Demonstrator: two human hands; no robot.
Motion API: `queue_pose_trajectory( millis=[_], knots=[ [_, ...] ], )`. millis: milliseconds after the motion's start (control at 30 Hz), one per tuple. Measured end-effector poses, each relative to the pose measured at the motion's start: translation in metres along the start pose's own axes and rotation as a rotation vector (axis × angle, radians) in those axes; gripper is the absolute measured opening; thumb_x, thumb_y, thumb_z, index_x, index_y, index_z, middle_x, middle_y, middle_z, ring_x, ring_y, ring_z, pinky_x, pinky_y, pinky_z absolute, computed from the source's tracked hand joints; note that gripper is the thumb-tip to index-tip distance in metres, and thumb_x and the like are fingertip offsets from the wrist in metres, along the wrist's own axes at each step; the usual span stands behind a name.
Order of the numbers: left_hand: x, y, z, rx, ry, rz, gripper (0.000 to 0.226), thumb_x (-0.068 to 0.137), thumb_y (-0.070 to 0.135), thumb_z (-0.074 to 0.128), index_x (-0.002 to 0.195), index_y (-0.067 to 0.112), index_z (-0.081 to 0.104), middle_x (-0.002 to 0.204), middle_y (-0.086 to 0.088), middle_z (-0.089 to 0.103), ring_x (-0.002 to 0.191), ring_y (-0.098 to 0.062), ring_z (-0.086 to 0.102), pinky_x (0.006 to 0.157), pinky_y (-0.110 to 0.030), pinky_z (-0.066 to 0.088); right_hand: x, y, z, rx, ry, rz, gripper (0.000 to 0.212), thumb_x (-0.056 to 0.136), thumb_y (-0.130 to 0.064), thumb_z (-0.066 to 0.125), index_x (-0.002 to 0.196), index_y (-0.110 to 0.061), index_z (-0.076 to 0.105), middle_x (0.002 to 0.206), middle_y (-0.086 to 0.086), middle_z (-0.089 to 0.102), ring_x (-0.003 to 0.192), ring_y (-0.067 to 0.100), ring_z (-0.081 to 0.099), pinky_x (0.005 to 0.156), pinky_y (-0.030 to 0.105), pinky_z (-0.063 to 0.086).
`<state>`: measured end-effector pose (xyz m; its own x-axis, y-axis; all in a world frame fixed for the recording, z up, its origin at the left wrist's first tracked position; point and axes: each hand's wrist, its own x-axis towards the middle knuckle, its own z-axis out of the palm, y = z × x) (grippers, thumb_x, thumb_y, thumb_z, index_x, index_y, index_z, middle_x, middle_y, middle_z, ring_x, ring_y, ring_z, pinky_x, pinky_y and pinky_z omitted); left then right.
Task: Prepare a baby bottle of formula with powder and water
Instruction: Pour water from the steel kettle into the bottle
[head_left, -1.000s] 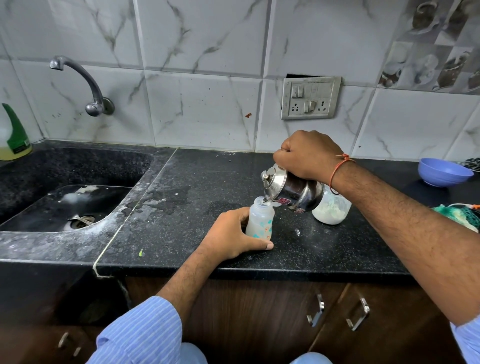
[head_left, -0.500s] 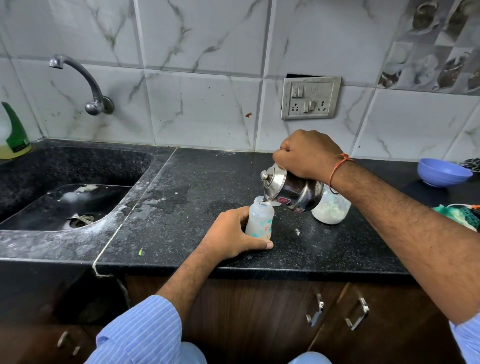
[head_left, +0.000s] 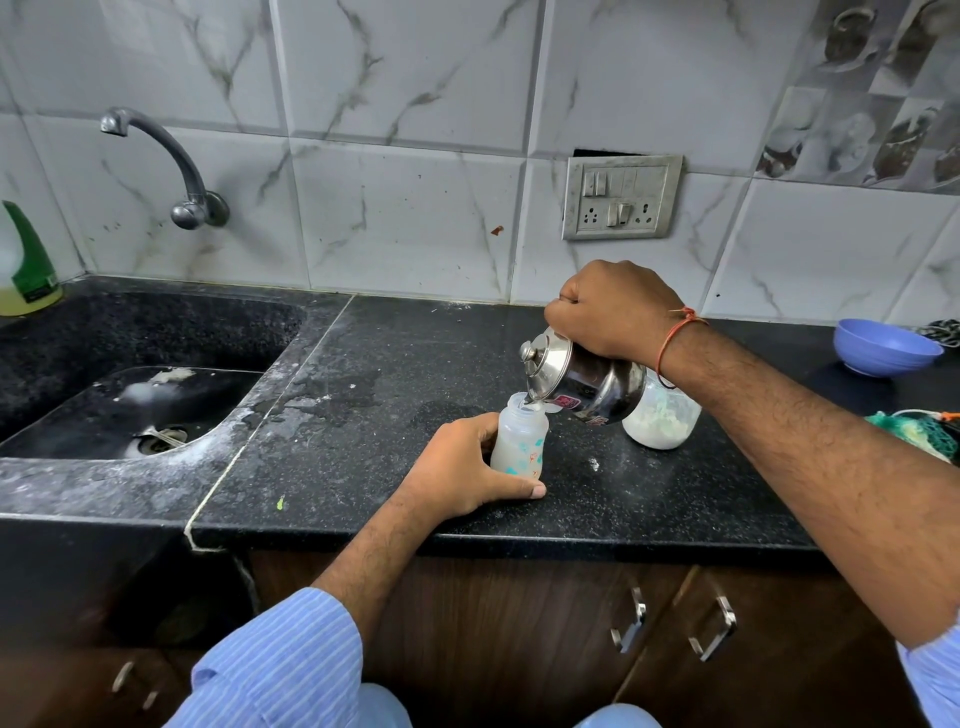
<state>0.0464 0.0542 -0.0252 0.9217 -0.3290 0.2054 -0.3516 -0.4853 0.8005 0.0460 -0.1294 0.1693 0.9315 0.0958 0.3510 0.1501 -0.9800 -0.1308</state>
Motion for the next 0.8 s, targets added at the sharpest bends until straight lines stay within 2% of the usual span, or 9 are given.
queue_pose_trajectory(
  millis=[800],
  knots=[
    [-0.0018, 0.0032, -0.0016, 0.014, -0.002, 0.000, 0.068, 0.064, 0.047, 0.107, 0.125, 0.036, 0.077, 0.109, 0.021, 0.082, 0.102, 0.005, 0.076, 0.100, -0.036, 0.064, -0.0011, -0.0024, -0.0012, 0.003, -0.007, -0.016, 0.038, 0.090, -0.028, 0.057, 0.055, -0.015, 0.050, 0.056, 0.001, 0.046, 0.056, 0.021, 0.040, 0.052, 0.029, 0.030]
  ],
)
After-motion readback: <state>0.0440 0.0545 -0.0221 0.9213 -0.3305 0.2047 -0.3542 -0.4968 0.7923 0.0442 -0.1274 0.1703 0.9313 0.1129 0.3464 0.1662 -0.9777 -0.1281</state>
